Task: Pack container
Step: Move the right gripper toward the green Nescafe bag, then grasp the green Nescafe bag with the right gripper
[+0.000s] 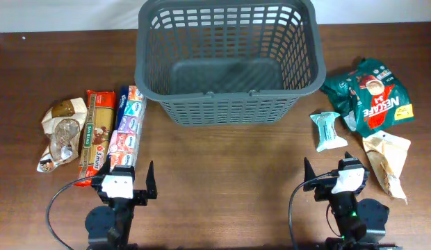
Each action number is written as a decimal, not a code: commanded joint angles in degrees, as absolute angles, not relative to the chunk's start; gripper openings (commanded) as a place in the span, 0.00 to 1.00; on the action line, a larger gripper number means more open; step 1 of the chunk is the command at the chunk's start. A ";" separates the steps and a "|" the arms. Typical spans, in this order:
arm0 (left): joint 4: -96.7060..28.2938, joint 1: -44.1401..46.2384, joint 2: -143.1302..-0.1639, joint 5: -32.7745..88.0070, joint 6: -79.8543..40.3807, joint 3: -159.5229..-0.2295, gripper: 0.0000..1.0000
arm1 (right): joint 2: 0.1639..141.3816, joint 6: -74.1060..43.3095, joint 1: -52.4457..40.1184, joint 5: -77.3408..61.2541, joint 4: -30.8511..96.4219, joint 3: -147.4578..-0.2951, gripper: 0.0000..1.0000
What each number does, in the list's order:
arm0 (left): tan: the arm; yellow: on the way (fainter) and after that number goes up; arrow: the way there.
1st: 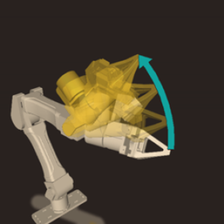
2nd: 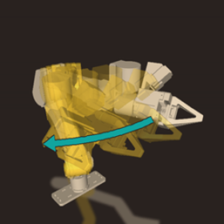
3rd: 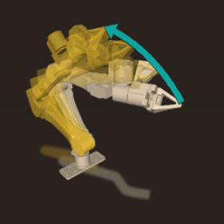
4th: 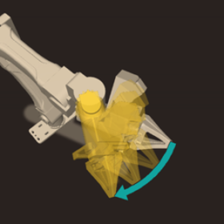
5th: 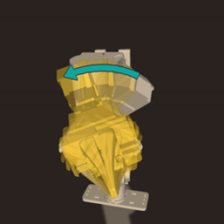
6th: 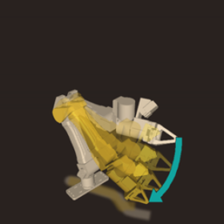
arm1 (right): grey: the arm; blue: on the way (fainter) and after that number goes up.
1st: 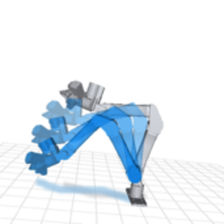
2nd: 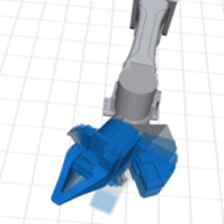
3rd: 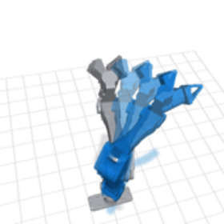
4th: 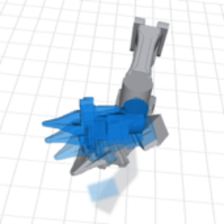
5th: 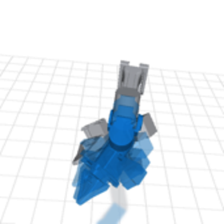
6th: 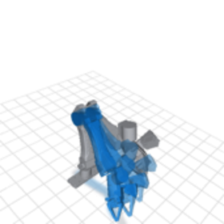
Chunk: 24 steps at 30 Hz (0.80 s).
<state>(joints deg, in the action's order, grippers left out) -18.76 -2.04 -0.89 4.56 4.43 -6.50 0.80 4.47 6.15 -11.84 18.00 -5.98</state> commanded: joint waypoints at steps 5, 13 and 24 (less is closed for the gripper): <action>-18.63 -2.02 -0.34 5.17 3.68 -5.76 0.99 | 0.21 -0.58 5.63 -11.35 16.10 -5.58 0.99; -18.63 -2.02 -0.34 5.17 3.68 -5.76 0.99 | 6.79 -9.45 5.65 -8.82 19.03 -15.31 0.99; -18.63 -2.02 -0.34 5.17 3.68 -5.76 0.99 | 45.54 3.88 5.63 2.85 54.81 -67.48 0.99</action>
<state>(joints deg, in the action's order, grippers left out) -18.81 -2.04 -0.84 4.56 4.43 -6.11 38.74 0.32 6.15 -0.51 49.89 -56.95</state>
